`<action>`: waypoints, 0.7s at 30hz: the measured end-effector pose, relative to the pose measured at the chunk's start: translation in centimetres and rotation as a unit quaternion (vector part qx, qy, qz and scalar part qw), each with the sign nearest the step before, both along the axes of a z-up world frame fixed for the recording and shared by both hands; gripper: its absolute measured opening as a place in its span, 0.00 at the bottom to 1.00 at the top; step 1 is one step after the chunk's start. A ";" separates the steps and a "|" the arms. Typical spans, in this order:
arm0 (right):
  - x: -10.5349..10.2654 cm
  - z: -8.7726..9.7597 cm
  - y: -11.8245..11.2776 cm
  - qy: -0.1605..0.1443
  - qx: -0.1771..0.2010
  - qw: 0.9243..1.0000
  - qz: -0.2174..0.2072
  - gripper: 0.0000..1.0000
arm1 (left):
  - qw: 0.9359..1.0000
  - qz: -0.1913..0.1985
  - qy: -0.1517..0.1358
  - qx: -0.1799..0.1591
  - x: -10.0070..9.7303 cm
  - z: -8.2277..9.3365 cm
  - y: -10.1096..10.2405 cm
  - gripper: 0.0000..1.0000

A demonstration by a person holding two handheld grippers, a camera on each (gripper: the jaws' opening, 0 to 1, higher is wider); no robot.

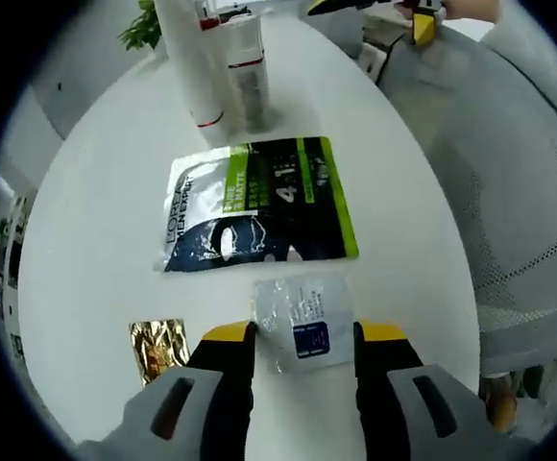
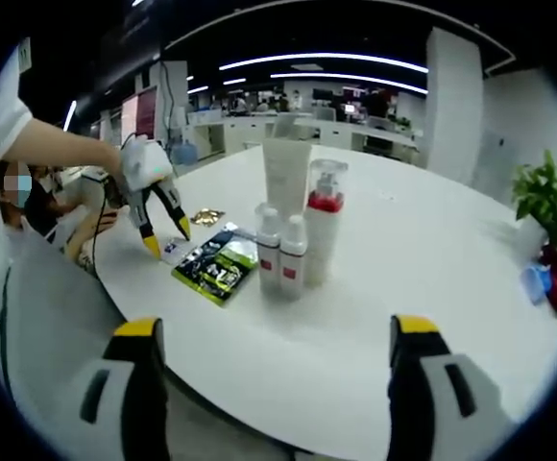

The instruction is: Arrange the skincare products in the storage area until every visible bottle or jar stands upright without overlapping.

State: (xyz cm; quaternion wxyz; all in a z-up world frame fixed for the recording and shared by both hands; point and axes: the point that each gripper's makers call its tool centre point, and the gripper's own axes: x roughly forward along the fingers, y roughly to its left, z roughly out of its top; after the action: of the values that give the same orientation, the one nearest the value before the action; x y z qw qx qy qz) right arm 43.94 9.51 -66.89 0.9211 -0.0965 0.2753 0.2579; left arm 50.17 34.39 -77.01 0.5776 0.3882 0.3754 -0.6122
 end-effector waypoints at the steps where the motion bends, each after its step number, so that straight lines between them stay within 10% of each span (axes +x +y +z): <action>1: 0.0 0.0 0.0 0.000 0.000 1.000 0.000 0.98 | 1.000 0.001 0.001 0.000 0.0 0.0 0.0 0.39; 21: -0.2 0.4 0.6 -0.008 0.003 1.000 0.010 0.98 | 0.993 0.108 -0.016 -0.034 -0.3 1.7 0.7 0.53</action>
State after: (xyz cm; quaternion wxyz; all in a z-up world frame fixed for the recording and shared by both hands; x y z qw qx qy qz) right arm 43.77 10.12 -66.47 0.9208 -0.0986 0.2667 0.2670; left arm 49.88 35.05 -75.30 0.6588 0.3352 0.3851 -0.5525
